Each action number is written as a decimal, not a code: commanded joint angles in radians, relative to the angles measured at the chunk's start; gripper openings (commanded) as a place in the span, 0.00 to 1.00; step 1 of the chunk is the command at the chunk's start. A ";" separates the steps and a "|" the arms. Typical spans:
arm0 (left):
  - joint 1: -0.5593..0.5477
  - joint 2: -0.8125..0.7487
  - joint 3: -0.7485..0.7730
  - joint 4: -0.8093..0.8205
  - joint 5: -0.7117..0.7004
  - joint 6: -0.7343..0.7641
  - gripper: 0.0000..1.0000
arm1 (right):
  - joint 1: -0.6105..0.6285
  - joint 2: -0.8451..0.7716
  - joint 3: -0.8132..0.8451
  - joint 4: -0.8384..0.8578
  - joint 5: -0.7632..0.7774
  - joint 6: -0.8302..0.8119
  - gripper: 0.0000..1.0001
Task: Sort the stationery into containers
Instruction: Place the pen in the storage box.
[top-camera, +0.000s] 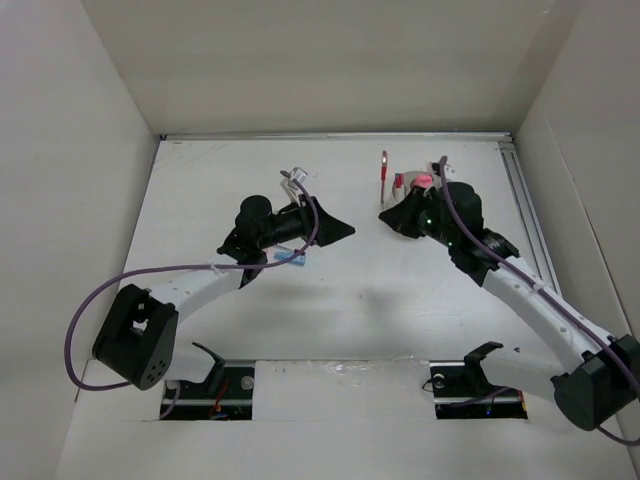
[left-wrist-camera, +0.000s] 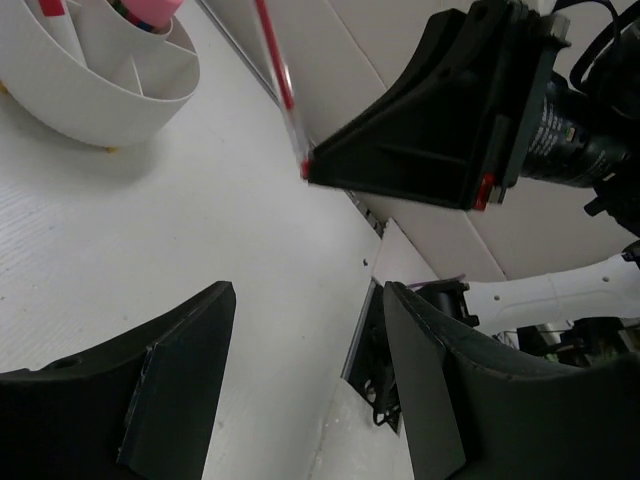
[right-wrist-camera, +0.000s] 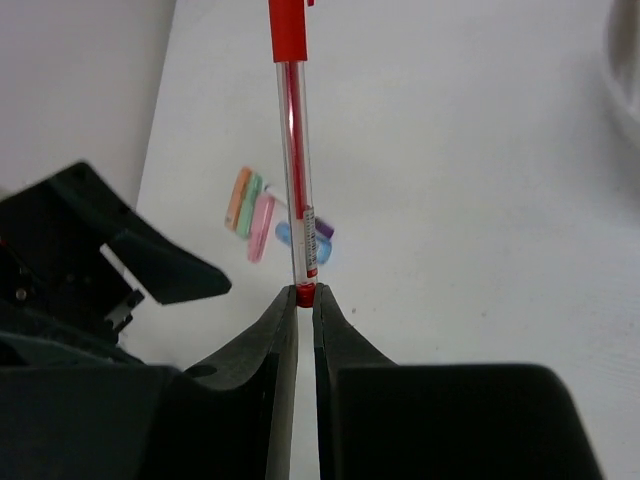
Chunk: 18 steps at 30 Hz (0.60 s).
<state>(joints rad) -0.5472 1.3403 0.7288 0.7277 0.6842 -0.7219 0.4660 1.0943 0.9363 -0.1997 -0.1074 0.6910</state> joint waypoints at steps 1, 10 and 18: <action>0.001 0.026 0.000 0.107 0.042 -0.074 0.57 | 0.063 0.012 -0.005 0.111 -0.106 -0.065 0.03; 0.001 0.086 0.000 0.148 0.008 -0.079 0.51 | 0.131 0.081 -0.027 0.154 -0.146 -0.074 0.03; 0.001 0.106 0.001 0.136 -0.028 -0.047 0.46 | 0.171 0.122 -0.037 0.163 -0.158 -0.074 0.03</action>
<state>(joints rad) -0.5480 1.4506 0.7212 0.8036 0.6621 -0.7910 0.6201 1.2114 0.8989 -0.1020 -0.2440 0.6323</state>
